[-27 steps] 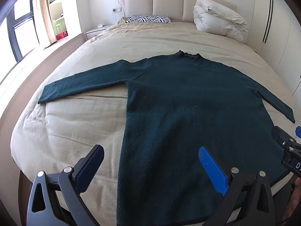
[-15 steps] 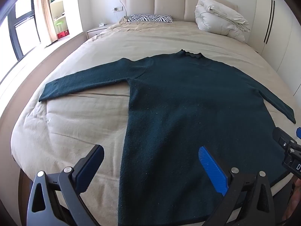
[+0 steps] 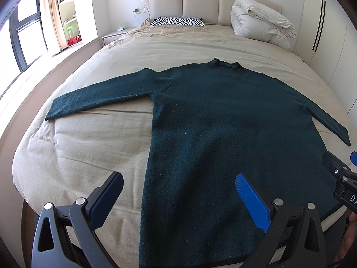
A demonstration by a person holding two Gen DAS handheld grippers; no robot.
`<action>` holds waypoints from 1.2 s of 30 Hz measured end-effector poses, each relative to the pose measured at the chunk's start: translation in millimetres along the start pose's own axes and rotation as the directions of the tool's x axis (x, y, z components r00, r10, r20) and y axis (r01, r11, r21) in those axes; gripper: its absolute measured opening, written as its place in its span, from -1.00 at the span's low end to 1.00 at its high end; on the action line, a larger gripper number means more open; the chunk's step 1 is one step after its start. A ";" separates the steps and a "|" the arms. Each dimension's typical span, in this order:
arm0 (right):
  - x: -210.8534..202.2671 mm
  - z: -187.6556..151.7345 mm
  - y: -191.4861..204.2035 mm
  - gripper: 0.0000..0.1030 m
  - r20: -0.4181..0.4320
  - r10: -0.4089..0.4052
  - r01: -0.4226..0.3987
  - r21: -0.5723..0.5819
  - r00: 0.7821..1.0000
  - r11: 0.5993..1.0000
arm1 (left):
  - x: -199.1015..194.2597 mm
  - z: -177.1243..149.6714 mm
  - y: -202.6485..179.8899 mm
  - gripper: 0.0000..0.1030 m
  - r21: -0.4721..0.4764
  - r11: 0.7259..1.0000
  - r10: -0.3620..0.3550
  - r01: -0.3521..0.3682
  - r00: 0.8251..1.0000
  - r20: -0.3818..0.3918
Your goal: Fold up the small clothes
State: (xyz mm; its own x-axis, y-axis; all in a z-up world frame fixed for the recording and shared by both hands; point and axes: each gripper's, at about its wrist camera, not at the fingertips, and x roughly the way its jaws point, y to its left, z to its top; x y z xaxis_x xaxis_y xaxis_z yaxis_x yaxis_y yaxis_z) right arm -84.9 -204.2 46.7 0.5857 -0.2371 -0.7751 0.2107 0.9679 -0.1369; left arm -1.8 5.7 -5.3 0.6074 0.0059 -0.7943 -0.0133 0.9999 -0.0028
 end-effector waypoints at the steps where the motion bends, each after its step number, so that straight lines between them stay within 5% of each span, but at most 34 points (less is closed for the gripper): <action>1: 0.3 -0.7 0.4 1.00 0.000 0.000 0.000 0.000 1.000 1.000 | 0.2 0.2 -1.2 1.00 0.001 1.000 0.001 -0.001 1.000 0.000; 36: 2.7 -3.5 2.3 1.00 -0.006 0.001 -0.001 -0.001 1.000 1.000 | 0.4 -2.4 -2.0 1.00 -0.003 1.000 -0.003 0.003 1.000 0.000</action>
State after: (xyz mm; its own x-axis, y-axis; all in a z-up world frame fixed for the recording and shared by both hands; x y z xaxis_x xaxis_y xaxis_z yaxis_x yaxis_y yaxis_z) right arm -85.6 -202.3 42.1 0.5808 -0.2358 -0.7791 0.2094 0.9682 -0.1369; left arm -3.4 3.6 -7.0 0.6072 0.0030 -0.7945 -0.0138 0.9999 -0.0068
